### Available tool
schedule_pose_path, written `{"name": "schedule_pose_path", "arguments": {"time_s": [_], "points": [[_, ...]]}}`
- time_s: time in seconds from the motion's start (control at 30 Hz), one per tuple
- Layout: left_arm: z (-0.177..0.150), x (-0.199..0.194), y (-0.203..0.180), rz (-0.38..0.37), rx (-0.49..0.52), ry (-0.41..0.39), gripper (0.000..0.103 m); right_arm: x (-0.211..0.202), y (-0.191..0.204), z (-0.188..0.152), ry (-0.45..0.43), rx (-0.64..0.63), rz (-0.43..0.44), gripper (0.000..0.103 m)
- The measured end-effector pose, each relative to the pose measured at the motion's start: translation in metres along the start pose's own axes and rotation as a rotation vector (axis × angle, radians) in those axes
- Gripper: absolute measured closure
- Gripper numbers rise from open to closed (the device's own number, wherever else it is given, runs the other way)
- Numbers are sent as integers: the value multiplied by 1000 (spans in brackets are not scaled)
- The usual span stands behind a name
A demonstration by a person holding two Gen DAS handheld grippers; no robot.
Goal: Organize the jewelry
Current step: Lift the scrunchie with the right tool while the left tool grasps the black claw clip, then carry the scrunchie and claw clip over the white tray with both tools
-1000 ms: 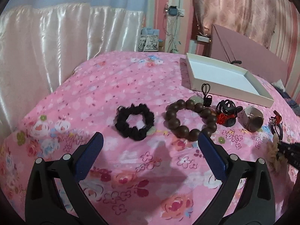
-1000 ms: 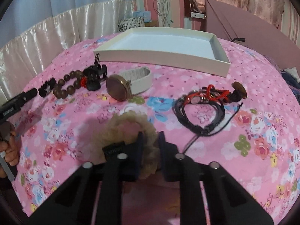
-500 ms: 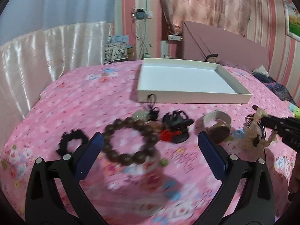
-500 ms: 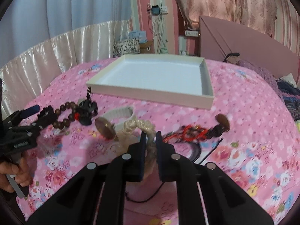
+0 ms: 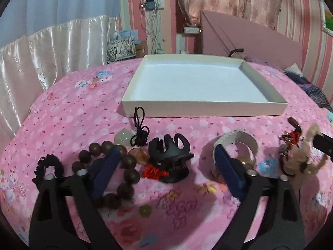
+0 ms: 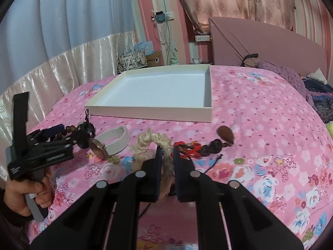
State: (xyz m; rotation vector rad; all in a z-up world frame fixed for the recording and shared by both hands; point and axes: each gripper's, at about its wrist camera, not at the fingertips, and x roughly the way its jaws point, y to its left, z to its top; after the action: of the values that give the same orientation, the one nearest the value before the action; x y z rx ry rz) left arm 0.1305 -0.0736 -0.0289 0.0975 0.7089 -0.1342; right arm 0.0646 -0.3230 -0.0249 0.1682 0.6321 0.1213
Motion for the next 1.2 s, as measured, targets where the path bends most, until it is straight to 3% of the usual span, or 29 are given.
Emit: {"name": "schedule_pose_path", "arguments": {"time_s": [0.1,0.23,0.27,0.57,0.83,1.03,1.2], "points": [[2,18,-2,16,-6,65,36,-3,-4,1,-6,5,1,93],[2,29,-2,-2,-10,111,46,-2,-8,3,-11,13,2,93],[3,29,-1,-9,-12,103,57,-1,-9,4,-11,15,3,93],[20,-9,13,-71,-25,-1,57,-17,-4,25,-67,2,1,93],[62,-45,42,-77,-57,-108,57,-28,3,68,-143,4,29,93],[89,-35,43,-62,-32,-127,57,-14,0,98,-174,22,28,93],[100,9,37,-79,-67,-89,56,17,-13,113,-167,83,13,93]]}}
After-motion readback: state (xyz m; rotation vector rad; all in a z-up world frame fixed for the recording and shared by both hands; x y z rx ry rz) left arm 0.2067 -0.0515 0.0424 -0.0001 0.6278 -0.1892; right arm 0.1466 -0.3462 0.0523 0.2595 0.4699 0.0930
